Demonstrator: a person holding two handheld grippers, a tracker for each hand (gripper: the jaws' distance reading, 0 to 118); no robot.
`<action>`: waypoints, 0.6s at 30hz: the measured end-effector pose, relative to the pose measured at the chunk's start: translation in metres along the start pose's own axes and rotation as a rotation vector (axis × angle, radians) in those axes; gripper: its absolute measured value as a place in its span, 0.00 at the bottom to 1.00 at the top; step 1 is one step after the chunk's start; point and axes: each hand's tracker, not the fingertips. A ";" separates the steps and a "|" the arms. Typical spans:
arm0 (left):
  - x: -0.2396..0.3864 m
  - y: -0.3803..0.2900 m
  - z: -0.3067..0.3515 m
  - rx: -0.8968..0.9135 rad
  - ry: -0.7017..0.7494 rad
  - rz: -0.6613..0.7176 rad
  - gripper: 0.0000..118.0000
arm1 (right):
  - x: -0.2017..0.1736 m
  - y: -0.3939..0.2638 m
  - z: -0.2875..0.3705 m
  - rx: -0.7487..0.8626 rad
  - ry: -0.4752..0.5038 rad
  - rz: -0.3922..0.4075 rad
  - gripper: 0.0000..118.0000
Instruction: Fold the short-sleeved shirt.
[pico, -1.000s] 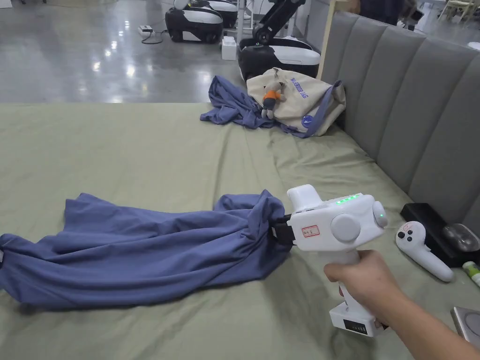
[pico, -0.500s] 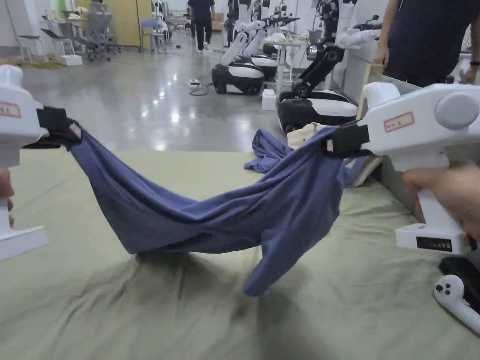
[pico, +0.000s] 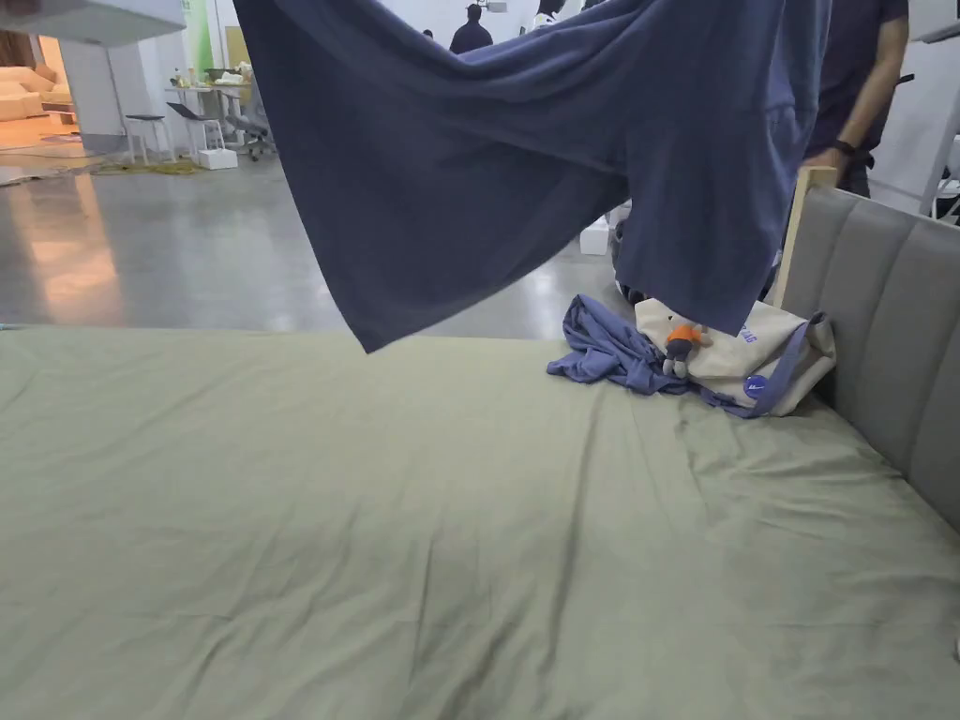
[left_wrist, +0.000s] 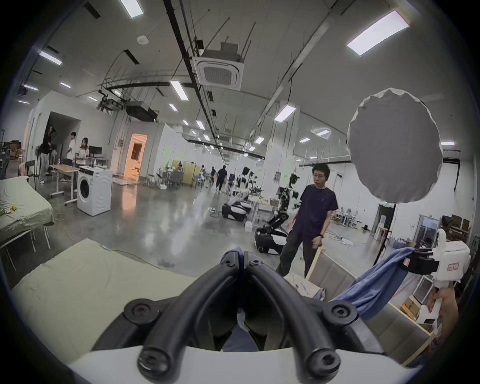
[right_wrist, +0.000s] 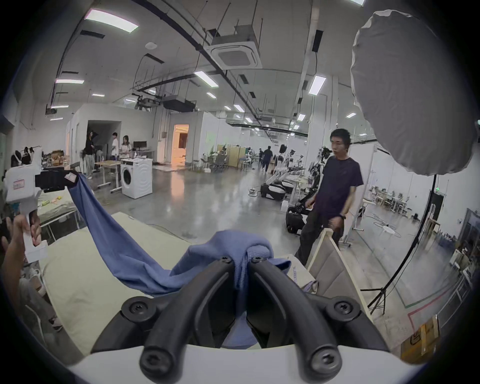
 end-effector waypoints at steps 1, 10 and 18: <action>0.000 -0.002 -0.004 -0.001 0.008 -0.003 0.01 | 0.001 -0.002 -0.012 -0.004 0.005 -0.006 0.05; -0.046 -0.135 -0.024 -0.126 -0.034 0.042 0.01 | 0.001 -0.150 -0.084 -0.181 0.096 -0.052 0.05; -0.108 -0.354 0.034 -0.338 -0.004 0.078 0.01 | -0.008 -0.386 -0.073 -0.380 0.211 -0.218 0.05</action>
